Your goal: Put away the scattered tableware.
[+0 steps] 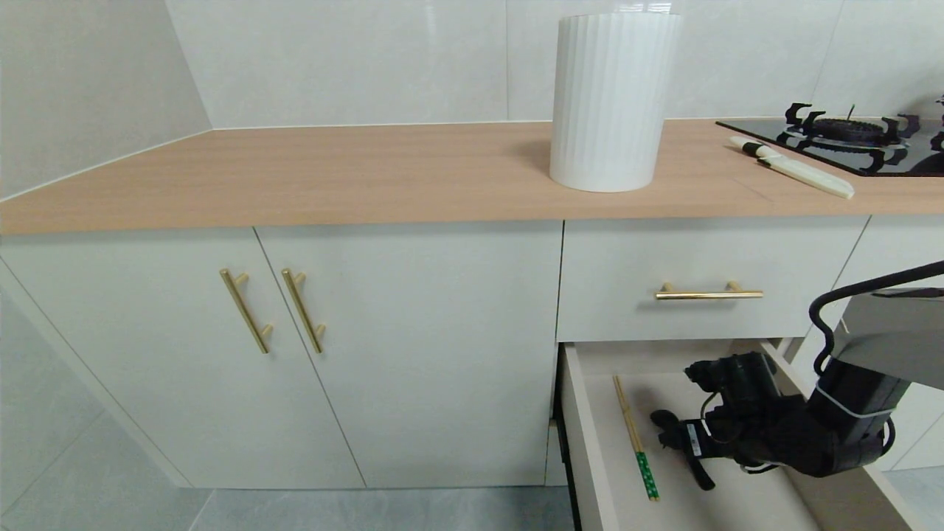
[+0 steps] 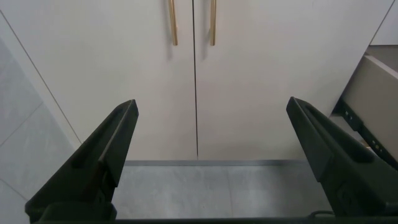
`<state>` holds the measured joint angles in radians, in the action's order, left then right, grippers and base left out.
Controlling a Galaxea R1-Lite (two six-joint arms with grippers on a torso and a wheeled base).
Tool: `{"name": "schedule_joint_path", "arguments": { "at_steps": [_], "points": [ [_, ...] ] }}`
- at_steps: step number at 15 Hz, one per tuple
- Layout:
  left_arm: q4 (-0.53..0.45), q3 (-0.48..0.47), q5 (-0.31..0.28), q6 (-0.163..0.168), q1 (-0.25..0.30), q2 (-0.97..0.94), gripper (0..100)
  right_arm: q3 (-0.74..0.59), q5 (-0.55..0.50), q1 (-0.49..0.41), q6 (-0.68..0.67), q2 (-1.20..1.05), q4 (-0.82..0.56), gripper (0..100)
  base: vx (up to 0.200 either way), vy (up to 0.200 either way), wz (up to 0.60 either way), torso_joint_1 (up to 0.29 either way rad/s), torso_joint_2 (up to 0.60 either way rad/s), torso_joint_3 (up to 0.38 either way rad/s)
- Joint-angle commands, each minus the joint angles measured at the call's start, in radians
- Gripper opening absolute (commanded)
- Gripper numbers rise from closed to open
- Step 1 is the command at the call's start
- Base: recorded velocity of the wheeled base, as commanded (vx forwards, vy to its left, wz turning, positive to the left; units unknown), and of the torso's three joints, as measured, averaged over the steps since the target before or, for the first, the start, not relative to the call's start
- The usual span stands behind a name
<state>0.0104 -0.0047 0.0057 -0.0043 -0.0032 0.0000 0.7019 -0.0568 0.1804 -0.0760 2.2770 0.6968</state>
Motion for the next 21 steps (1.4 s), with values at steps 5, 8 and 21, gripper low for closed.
{"name": "schedule_joint_path", "arguments": {
  "at_steps": [5, 8, 21],
  "points": [
    [0.000, 0.000, 0.000, 0.000, 0.000, 0.002, 100, -0.130, -0.063, 0.002, -0.007, -0.522, -0.028, 100, 0.000, 0.000, 0.00, 0.000, 0.00, 0.000],
    [0.000, 0.000, 0.000, 0.000, 0.000, 0.002, 100, -0.137, -0.064, 0.039, -0.007, -0.829, -0.321, 100, 0.000, 0.000, 0.00, 0.000, 0.00, 0.000],
    [0.000, 0.000, -0.007, 0.004, 0.000, 0.002, 100, -0.481, -0.051, 0.085, -0.013, -1.390, -0.723, 100, -0.108, 0.000, 0.00, 0.000, 0.00, 0.003]
  ]
}}
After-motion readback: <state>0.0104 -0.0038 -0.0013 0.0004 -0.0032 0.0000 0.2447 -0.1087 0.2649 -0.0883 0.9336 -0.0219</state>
